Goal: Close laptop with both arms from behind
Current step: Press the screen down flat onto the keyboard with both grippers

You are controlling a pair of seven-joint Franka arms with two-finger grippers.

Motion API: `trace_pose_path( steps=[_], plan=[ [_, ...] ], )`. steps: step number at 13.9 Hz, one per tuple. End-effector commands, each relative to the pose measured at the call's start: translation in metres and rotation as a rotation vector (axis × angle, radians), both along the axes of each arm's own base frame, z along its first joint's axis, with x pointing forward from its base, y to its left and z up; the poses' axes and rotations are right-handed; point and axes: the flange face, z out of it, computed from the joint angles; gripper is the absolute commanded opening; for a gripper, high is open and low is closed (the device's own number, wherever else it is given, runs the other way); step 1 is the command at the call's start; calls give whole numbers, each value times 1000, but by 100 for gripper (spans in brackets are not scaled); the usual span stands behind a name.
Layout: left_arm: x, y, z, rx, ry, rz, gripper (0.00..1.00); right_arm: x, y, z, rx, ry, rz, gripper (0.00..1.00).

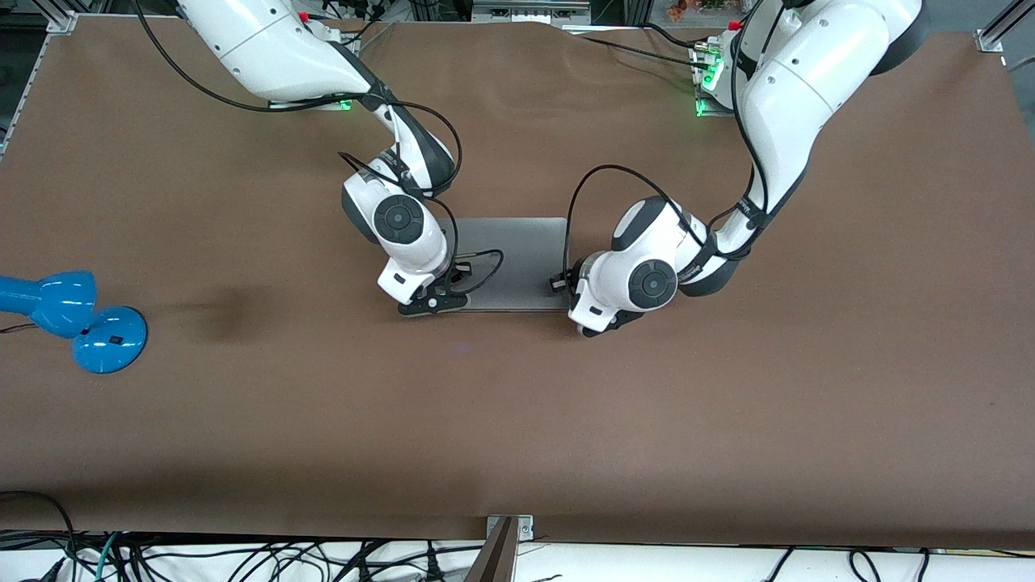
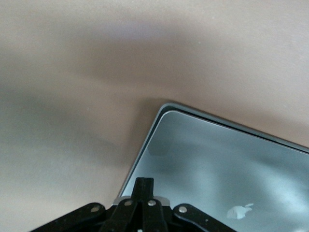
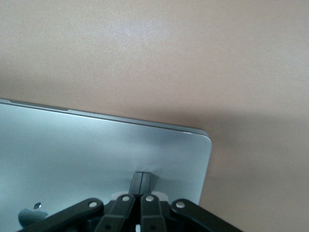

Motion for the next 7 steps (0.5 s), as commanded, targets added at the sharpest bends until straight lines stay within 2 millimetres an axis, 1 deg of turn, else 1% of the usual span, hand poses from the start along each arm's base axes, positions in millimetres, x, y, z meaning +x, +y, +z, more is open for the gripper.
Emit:
trace_pose_path(
  steps=[1,3,4,5,6,7],
  plan=[
    [8,-6,-14,21,-33,-19,0,5,4,-7,11,-15,20,0],
    [4,-10,-25,45,-41,-26,0,8,5,-3,16,-23,23,0],
    [4,-11,-27,46,-43,-25,0,14,7,5,24,-36,25,0],
    [4,-11,-30,44,-41,-24,0,19,7,14,32,-46,17,15],
    [6,-11,-30,43,-44,-22,0,24,1,17,33,-50,-3,93],
    [6,-11,-30,44,-43,-22,0,28,-3,28,36,-66,0,100]
  ],
)
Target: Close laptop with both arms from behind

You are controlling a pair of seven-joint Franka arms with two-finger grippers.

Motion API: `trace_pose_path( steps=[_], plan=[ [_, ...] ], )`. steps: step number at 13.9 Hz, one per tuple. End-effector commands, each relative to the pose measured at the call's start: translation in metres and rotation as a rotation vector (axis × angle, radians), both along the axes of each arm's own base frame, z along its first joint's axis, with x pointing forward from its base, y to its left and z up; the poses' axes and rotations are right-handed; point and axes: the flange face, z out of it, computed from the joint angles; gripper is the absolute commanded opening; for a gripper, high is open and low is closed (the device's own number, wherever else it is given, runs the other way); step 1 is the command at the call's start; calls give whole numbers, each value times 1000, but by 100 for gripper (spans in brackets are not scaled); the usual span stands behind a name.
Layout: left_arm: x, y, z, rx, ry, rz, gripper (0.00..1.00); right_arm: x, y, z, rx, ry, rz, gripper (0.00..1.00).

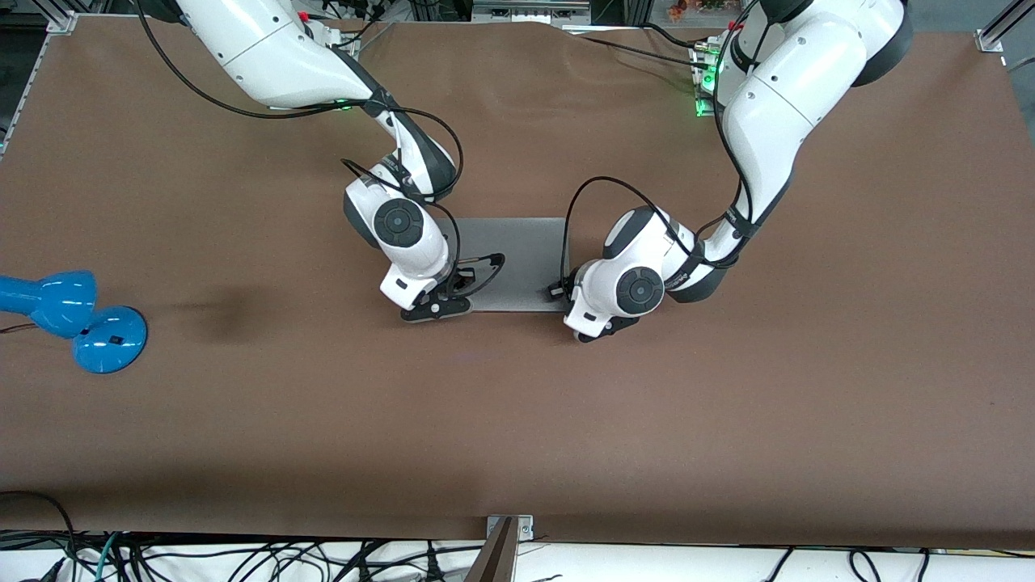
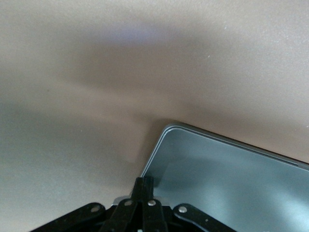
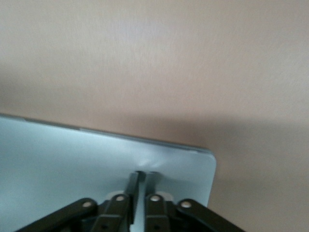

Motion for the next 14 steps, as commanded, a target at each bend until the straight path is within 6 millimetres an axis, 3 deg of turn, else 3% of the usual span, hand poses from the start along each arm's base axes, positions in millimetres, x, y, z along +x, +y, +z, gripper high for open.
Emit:
trace_pose_path(
  steps=[1,2,4,5,9,11,14],
  plan=[
    [6,-4,-9,6,-25,-11,0,14,-8,27,12,-44,1,100],
    [8,-2,-6,6,-29,-7,0,18,-15,35,-3,-42,-12,100],
    [21,13,7,4,-49,16,70,25,-30,52,-30,-38,-36,100],
    [25,18,15,5,-50,21,100,29,-38,62,-35,-39,-50,100],
    [34,36,85,27,-117,18,100,43,-75,90,-65,-23,-105,100],
    [38,56,122,54,-135,-44,100,43,-87,107,-89,-8,-118,100],
    [47,105,163,72,-125,-98,100,47,-120,126,-132,38,-145,100]
  ],
)
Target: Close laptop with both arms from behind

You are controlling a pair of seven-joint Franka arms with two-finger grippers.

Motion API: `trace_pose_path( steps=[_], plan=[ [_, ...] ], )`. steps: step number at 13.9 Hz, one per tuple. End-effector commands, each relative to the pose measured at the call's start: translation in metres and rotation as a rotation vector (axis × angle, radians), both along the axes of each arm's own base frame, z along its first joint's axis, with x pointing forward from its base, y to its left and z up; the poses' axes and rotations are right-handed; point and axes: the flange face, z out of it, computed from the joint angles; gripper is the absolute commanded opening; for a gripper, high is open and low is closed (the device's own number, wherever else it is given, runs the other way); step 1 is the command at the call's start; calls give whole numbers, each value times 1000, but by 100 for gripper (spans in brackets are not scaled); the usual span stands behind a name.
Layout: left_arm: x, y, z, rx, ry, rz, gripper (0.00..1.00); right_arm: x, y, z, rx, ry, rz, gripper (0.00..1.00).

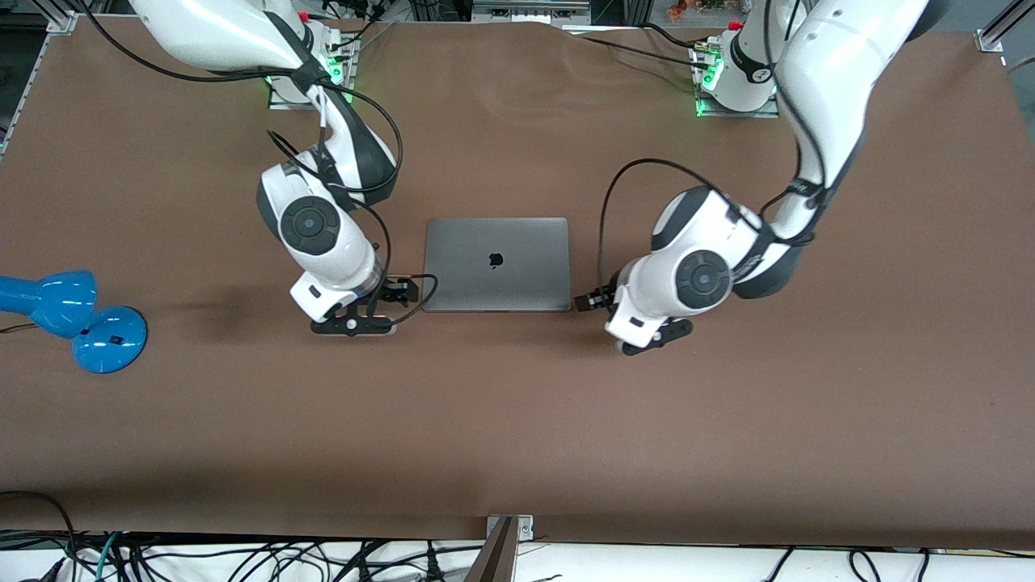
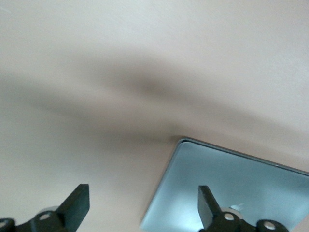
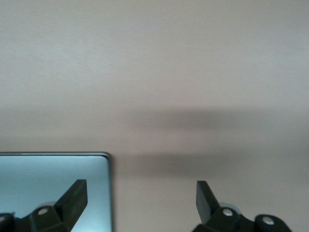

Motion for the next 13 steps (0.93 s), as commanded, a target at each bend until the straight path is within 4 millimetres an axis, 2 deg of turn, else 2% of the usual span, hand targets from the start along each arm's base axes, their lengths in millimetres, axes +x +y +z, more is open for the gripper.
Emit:
trace_pose_path(
  steps=[1,3,4,5,7,8,10,13],
  plan=[
    [-6,35,42,40,-25,-72,100,2,-32,25,-4,37,-14,100],
    [-2,67,68,45,-42,-99,100,9,-59,45,49,75,-6,100],
    [1,85,81,46,-48,-116,100,11,-72,64,58,78,19,100],
    [2,101,100,50,-70,-118,100,11,-89,82,60,71,21,100],
    [-3,121,129,69,-92,-158,100,7,-128,110,41,88,-14,100],
    [-5,139,141,93,-99,-159,100,3,-148,124,31,101,-14,100],
    [-21,163,165,117,-129,-244,100,-6,-187,156,24,107,46,100],
    [-53,200,192,155,-159,-301,100,-32,-228,211,25,110,86,100]
  ],
)
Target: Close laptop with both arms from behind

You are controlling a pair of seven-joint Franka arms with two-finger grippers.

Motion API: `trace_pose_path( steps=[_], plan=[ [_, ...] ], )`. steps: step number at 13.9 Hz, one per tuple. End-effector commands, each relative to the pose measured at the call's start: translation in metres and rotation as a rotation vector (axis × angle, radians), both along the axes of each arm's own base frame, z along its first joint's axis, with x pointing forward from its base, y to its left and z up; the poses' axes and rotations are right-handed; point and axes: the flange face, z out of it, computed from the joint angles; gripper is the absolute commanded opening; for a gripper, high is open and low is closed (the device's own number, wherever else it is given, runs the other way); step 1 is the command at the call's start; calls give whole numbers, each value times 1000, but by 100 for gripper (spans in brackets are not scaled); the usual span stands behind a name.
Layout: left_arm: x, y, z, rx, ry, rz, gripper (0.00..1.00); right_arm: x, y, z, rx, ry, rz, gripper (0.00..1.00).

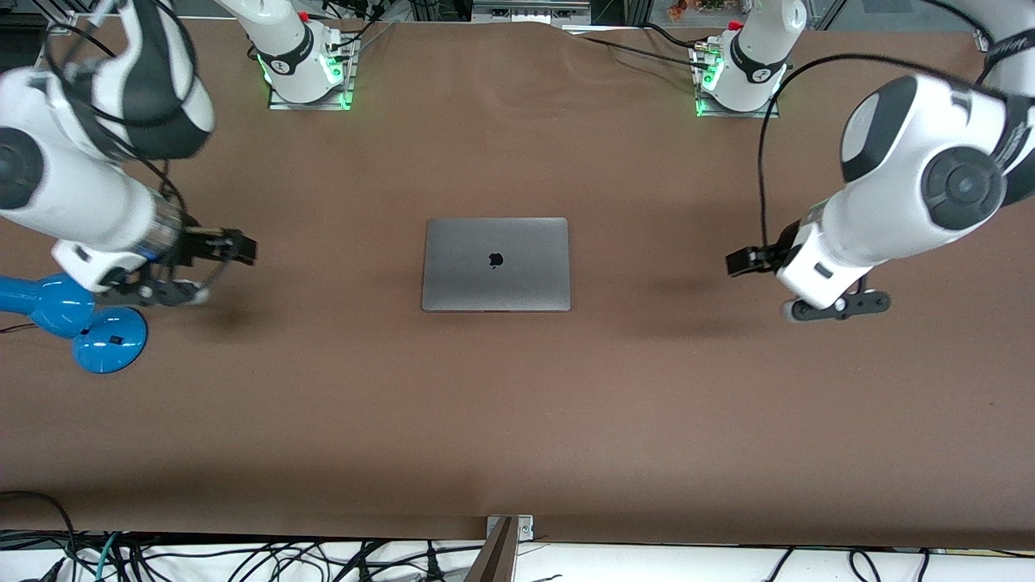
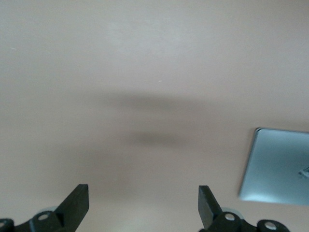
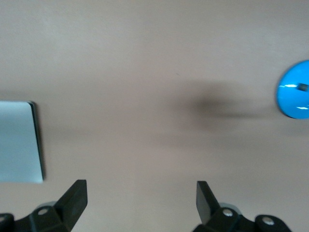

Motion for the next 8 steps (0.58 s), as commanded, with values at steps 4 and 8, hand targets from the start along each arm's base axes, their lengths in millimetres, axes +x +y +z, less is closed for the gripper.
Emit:
trace_pose_path(
  steps=[4,8],
  plan=[
    [-74,56,45,73,-60,-83,100,-66,-57,103,15,8,-10,100],
    [-72,76,90,61,-92,-78,100,-75,-91,116,18,-20,-88,100]
  ],
)
